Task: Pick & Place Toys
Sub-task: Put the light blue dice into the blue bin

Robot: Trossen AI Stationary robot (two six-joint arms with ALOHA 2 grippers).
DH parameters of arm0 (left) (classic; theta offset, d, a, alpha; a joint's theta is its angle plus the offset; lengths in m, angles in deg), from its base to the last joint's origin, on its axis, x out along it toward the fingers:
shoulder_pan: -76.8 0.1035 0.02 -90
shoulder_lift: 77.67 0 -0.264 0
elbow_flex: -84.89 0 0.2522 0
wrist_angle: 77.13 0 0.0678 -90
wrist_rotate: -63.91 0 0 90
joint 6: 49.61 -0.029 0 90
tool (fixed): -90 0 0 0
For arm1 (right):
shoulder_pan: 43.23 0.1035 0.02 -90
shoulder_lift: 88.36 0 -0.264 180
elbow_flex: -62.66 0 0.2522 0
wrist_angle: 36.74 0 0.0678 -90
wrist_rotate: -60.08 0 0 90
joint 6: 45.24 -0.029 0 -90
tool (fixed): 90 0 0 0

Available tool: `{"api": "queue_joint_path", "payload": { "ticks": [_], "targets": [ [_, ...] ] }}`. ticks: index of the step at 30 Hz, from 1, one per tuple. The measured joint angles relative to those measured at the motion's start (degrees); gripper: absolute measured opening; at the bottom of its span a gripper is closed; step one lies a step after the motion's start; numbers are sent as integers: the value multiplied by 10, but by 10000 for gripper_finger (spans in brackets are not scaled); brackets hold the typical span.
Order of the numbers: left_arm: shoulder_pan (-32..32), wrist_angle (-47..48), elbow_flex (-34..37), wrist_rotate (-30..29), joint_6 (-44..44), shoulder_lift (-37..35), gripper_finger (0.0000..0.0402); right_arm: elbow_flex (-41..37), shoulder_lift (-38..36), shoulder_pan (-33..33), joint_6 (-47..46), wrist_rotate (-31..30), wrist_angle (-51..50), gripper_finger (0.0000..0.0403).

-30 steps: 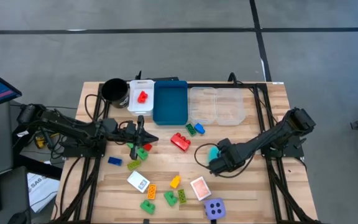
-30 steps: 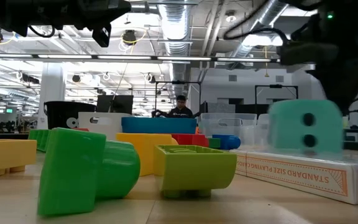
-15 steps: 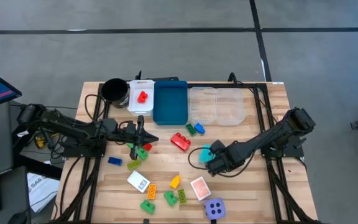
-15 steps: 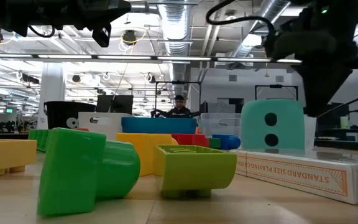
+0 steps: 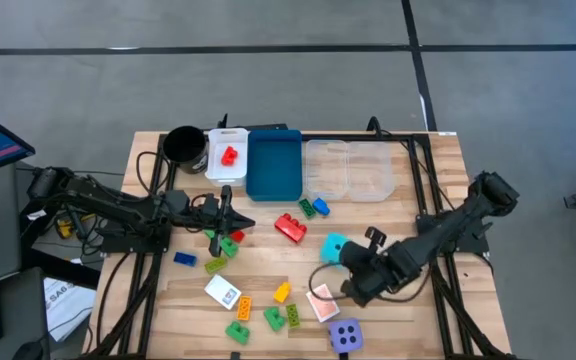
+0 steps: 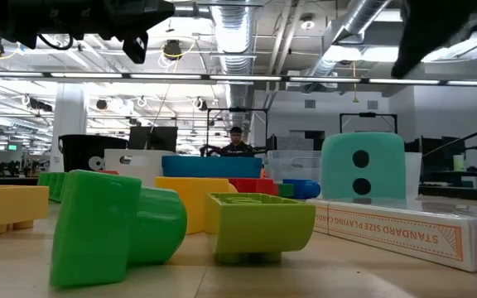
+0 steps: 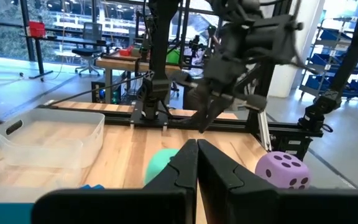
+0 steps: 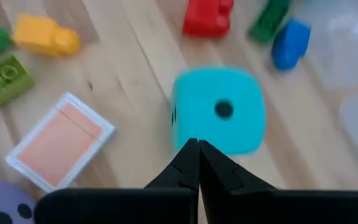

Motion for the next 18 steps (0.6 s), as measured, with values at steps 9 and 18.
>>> {"api": "queue_joint_path", "payload": {
  "ticks": [9,18],
  "targets": [
    [0,-5,0,0,17,0,0,18,0,35,21,-127,56,0],
    [0,-5,0,1,17,0,0,18,0,12,1,-103,65,89]
  ]
}}
